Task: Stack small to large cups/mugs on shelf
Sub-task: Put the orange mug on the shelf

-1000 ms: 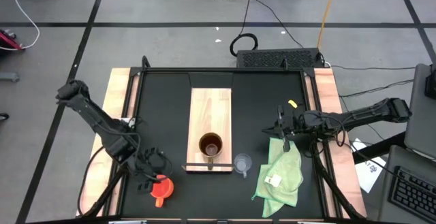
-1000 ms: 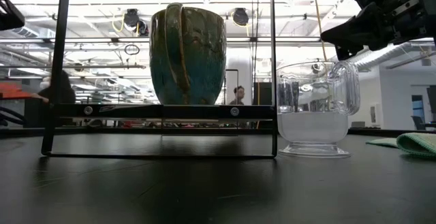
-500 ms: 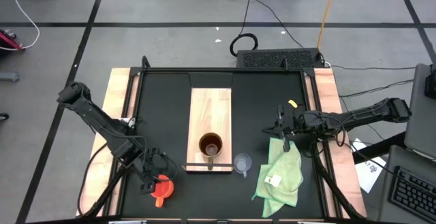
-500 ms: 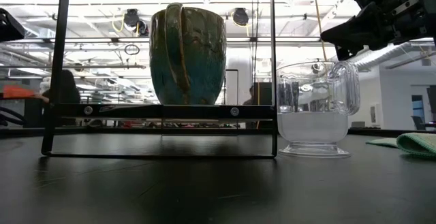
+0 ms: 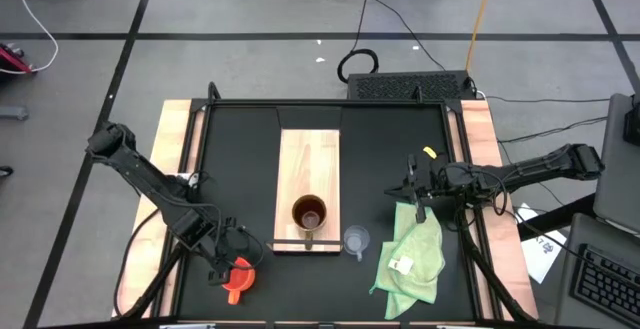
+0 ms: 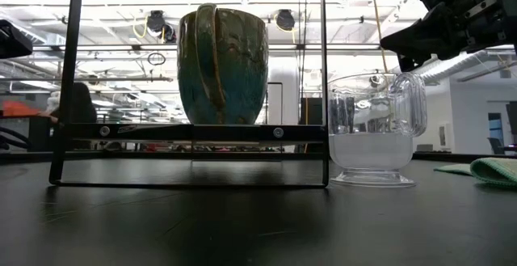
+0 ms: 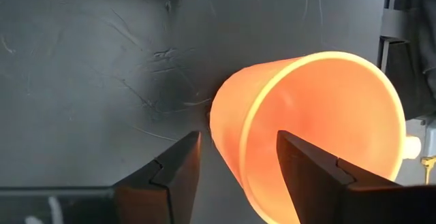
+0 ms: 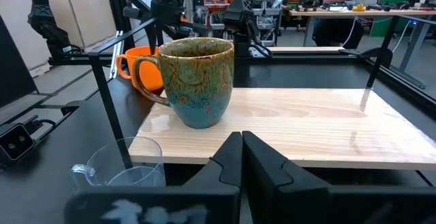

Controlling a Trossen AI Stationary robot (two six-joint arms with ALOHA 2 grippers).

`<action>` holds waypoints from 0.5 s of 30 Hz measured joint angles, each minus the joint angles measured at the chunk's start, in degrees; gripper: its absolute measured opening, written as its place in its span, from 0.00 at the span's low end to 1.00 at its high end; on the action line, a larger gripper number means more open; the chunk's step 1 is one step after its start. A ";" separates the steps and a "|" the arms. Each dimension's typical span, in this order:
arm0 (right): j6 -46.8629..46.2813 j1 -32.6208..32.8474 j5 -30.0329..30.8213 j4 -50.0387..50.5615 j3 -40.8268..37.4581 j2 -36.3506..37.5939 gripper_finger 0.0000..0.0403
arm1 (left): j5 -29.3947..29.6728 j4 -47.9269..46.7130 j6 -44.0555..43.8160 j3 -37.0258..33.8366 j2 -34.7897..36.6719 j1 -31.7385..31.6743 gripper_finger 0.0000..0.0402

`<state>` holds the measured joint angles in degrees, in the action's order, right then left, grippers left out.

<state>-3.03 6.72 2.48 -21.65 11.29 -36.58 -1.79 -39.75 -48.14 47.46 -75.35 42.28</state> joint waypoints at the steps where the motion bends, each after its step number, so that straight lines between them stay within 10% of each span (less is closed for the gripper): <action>1: 0.00 0.00 0.00 0.00 0.00 0.00 0.00 | 0.21 0.02 0.02 0.00 0.00 0.00 0.47; 15: 0.02 0.00 0.00 0.02 0.02 0.00 0.00 | -0.06 0.00 0.10 -0.04 0.00 -0.03 0.03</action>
<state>-3.01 6.72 2.48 -21.63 11.31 -36.58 -1.85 -39.74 -48.04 47.42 -75.35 42.25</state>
